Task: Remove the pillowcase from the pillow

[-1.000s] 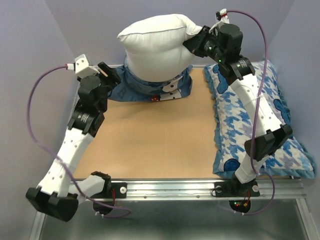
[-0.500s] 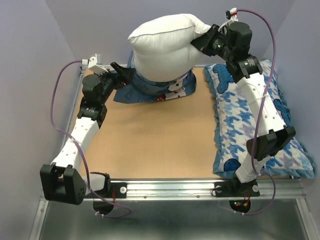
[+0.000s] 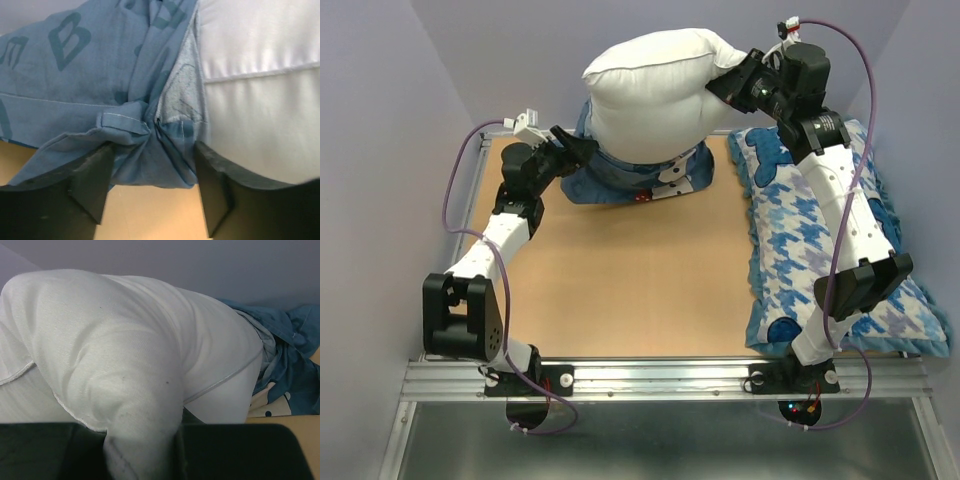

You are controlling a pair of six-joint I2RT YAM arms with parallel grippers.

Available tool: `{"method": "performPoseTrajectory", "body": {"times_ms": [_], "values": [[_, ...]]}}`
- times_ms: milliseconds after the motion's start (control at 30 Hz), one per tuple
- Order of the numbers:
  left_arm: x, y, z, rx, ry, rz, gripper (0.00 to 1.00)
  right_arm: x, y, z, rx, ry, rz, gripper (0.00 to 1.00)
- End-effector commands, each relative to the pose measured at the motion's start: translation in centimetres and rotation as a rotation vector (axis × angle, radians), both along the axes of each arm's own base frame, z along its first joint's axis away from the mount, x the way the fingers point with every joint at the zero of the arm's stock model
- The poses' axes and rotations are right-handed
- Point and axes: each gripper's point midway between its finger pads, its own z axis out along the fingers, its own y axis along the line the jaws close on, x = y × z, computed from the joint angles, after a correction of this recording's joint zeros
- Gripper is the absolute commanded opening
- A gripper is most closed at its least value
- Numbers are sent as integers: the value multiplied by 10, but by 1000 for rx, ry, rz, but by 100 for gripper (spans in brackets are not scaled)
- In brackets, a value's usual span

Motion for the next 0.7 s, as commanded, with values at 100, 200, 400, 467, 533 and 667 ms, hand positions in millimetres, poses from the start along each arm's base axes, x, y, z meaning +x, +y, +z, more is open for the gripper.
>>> {"method": "performPoseTrajectory", "body": {"times_ms": [100, 200, 400, 467, 533, 667], "values": [[23, 7, 11, 1, -33, 27, 32, -36, -31, 105, 96, -232, -49, 1], [28, 13, 1, 10, -3, 59, 18, -38, -33, 107, 96, -236, -54, 1], [45, 55, -48, 70, 174, 282, 0, -42, -47, 116, 110, -247, -80, 1], [53, 71, -74, 97, 244, 363, 0, -47, -49, 123, 118, -258, -77, 1], [58, 93, -107, 123, 344, 459, 0, -50, -52, 128, 128, -264, -80, 1], [59, 122, -158, 122, 481, 587, 0, -61, -59, 142, 143, -289, -83, 1]]}}
